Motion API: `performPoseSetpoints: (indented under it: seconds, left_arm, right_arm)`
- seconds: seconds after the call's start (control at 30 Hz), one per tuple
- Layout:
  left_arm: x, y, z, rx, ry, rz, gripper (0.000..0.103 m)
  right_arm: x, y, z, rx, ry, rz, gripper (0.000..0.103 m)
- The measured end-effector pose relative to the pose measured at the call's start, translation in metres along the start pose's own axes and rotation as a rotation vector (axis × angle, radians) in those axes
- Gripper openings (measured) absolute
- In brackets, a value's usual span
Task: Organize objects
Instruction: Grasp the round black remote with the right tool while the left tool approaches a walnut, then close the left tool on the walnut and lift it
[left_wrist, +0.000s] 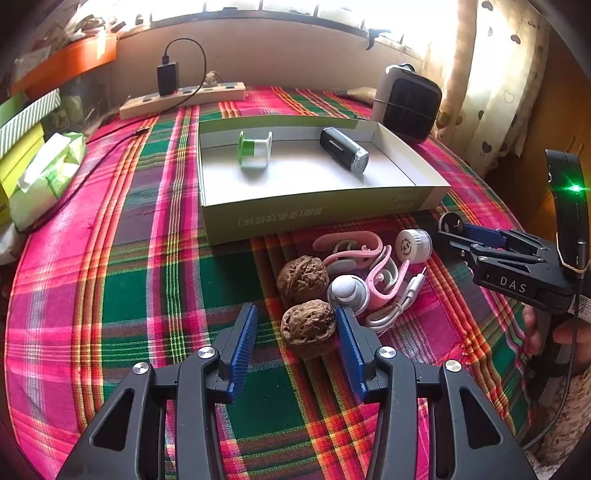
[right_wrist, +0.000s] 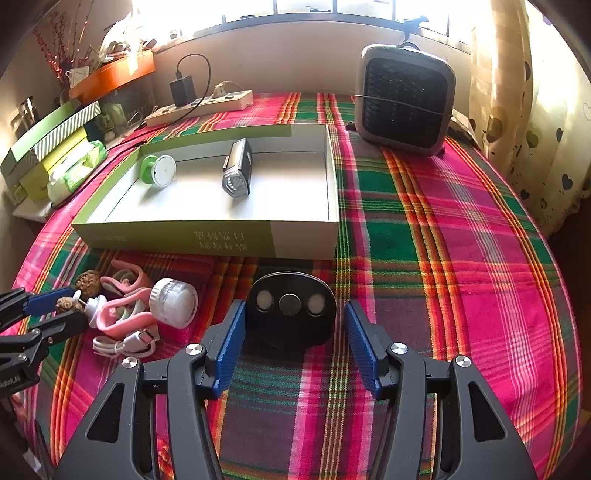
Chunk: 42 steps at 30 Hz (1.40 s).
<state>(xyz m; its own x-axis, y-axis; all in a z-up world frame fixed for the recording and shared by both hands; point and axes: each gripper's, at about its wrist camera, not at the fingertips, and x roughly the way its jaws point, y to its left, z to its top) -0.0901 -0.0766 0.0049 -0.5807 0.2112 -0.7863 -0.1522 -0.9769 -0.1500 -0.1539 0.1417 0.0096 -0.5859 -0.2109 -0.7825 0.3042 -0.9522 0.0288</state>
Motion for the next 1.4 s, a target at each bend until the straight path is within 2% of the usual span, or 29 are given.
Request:
performPoseSetpoints:
  seconds: [0.27, 0.33, 0.7, 1.4]
  left_arm:
    - [0.0009, 0.0009, 0.0012, -0.01, 0.001, 0.002, 0.042]
    - [0.0011, 0.001, 0.0013, -0.015, 0.001, 0.004, 0.042]
    - [0.0014, 0.0031, 0.0011, -0.03, -0.003, 0.03, 0.027]
    - [0.0012, 0.001, 0.0016, -0.026, -0.002, 0.026, 0.026]
  right_arm:
    - [-0.0017, -0.0044, -0.0007, 0.016, -0.003, -0.012, 0.054]
    - [-0.0029, -0.0046, -0.0011, 0.016, -0.008, -0.012, 0.049]
    - [-0.0043, -0.0056, -0.0011, 0.025, -0.014, -0.006, 0.048]
    - [-0.0066, -0.0053, -0.0017, 0.033, -0.023, -0.005, 0.048]
